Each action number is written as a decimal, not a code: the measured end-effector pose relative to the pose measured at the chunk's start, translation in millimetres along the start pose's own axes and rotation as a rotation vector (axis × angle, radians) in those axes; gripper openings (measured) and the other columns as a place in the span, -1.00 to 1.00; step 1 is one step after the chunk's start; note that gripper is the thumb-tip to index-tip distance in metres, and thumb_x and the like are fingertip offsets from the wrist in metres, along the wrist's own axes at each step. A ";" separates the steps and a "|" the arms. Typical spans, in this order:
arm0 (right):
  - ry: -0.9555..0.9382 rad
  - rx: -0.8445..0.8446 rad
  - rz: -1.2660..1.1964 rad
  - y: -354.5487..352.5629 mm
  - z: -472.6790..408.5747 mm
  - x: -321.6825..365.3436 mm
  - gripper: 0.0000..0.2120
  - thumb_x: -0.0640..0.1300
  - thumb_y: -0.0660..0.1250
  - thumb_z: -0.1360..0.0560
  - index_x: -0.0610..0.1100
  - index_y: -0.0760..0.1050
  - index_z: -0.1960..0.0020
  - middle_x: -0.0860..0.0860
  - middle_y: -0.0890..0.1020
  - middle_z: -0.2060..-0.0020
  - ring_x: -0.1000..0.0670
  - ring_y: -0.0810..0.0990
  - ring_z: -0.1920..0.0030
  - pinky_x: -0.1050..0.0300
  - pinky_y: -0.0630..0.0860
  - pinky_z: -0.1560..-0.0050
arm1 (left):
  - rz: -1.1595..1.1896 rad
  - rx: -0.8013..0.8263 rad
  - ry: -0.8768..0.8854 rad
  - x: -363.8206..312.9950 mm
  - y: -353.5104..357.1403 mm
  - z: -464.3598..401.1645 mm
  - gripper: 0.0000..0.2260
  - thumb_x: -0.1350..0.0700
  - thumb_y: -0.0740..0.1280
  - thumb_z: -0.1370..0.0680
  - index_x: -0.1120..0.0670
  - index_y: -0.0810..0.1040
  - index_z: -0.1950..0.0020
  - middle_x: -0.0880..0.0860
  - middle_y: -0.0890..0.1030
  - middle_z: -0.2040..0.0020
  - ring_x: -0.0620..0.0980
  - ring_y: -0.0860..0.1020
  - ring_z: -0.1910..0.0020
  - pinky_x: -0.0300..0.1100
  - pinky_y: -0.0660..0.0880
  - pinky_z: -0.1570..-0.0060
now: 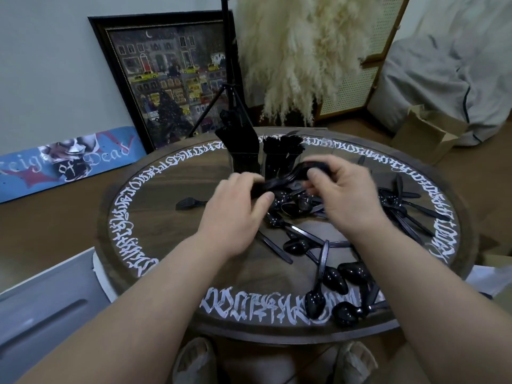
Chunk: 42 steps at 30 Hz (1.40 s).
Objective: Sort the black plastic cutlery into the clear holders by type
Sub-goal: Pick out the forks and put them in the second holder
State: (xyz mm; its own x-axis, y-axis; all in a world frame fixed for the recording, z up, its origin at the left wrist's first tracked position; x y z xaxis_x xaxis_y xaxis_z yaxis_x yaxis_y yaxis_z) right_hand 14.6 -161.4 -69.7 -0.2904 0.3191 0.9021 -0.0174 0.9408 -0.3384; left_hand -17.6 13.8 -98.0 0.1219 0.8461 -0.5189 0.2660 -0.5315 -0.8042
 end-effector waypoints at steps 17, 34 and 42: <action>-0.352 0.093 0.830 17.8 -139.8 -6.0 -0.72 -0.17 0.13 -0.61 -0.14 0.48 -0.27 -0.12 0.59 -0.12 -0.18 0.47 -0.14 -0.01 0.38 -0.07 | 0.224 -0.071 -0.444 41.7 11.1 -89.7 -0.42 -0.10 0.44 -0.45 0.05 0.37 -0.39 0.03 0.51 -0.29 0.05 0.46 -0.27 -0.10 0.40 -0.21; -0.263 0.422 0.720 37.1 -136.4 -34.4 -0.37 -0.04 0.38 -0.50 -0.11 0.22 -0.48 -0.05 0.41 -0.37 -0.06 0.35 -0.38 0.09 0.29 -0.34 | 0.179 -0.137 -0.476 50.7 25.1 -92.6 -0.62 -0.04 0.42 -0.47 0.11 0.51 -0.20 0.07 0.59 -0.13 0.08 0.53 -0.12 -0.13 0.44 -0.03; -0.304 0.340 0.805 46.4 -128.2 -33.5 -0.46 -0.05 0.25 -0.57 -0.04 0.18 -0.50 0.00 0.37 -0.41 -0.04 0.28 -0.42 -0.07 0.10 -0.46 | 0.127 -0.095 -0.470 54.5 24.4 -96.2 -0.59 -0.06 0.40 -0.48 0.13 0.48 -0.23 0.10 0.57 -0.16 0.10 0.51 -0.14 -0.15 0.39 -0.01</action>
State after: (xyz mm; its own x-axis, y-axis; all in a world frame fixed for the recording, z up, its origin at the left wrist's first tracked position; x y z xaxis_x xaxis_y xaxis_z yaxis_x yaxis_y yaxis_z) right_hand 146.2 -113.9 -81.4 -0.5747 0.7731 0.2683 0.0327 0.3493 -0.9364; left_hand 87.5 50.8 -118.1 -0.2797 0.6535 -0.7033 0.3657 -0.6048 -0.7074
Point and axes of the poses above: each hand's wrist, its own z-axis away from the middle knuckle, its own y-axis out of the palm, x = y × z, the point moved 1 cm from there along -z, towards the middle knuckle
